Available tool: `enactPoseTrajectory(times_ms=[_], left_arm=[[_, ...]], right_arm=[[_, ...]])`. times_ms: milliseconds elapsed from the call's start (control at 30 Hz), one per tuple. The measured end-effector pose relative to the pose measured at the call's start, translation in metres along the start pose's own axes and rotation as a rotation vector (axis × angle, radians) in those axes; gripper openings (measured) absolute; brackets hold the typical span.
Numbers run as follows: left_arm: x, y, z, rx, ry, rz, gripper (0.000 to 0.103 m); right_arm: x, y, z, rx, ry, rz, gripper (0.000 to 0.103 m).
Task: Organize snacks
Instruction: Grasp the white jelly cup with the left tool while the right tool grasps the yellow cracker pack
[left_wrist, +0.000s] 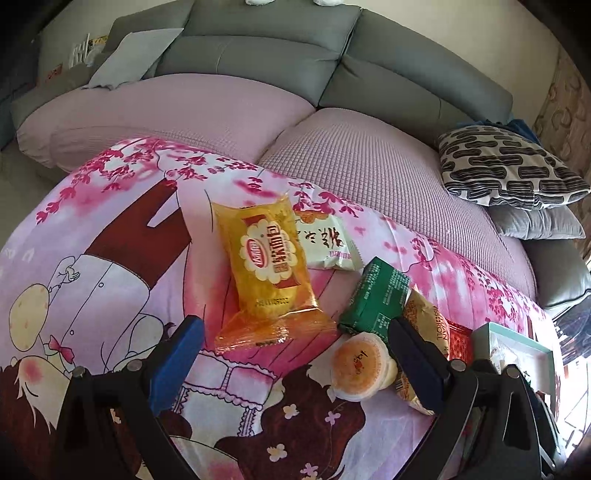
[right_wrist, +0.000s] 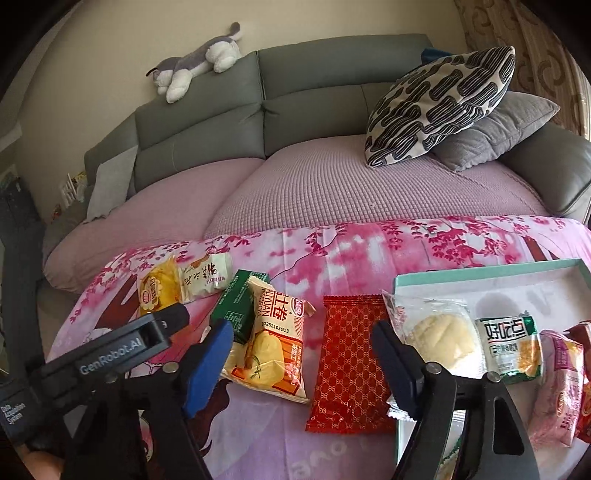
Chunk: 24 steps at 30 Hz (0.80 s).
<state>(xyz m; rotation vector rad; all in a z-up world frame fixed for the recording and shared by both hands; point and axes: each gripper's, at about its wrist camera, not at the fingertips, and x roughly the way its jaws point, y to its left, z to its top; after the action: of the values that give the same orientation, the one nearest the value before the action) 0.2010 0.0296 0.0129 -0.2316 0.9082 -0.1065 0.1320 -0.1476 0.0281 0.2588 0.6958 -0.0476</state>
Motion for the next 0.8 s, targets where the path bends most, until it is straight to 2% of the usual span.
enactPoseTrajectory(times_ms=[100,200,400,633,700,800], left_arm=[[-0.002,0.004,0.001,-0.007,-0.003,0.001,0.099],[-0.003,0.003,0.001,-0.007,-0.002,-0.006,0.099],[-0.002,-0.007,0.000,0.009,0.012,-0.045,0.099],[0.006,-0.023,-0.005,0.045,0.054,-0.097,0.088],[0.009,-0.026,-0.007,0.053,0.069,-0.108,0.084],[0.014,-0.033,-0.010,0.072,0.089,-0.116,0.082]], right_arm=[[0.012,0.000,-0.001,0.016,0.023,0.027,0.065],[0.022,0.001,-0.004,-0.002,0.043,0.020,0.059],[0.027,0.005,-0.006,-0.026,0.068,0.036,0.052],[0.029,0.005,-0.008,-0.047,0.105,0.040,0.043],[0.031,0.006,-0.008,-0.053,0.121,0.039,0.042],[0.033,0.008,-0.010,-0.071,0.135,0.034,0.042]])
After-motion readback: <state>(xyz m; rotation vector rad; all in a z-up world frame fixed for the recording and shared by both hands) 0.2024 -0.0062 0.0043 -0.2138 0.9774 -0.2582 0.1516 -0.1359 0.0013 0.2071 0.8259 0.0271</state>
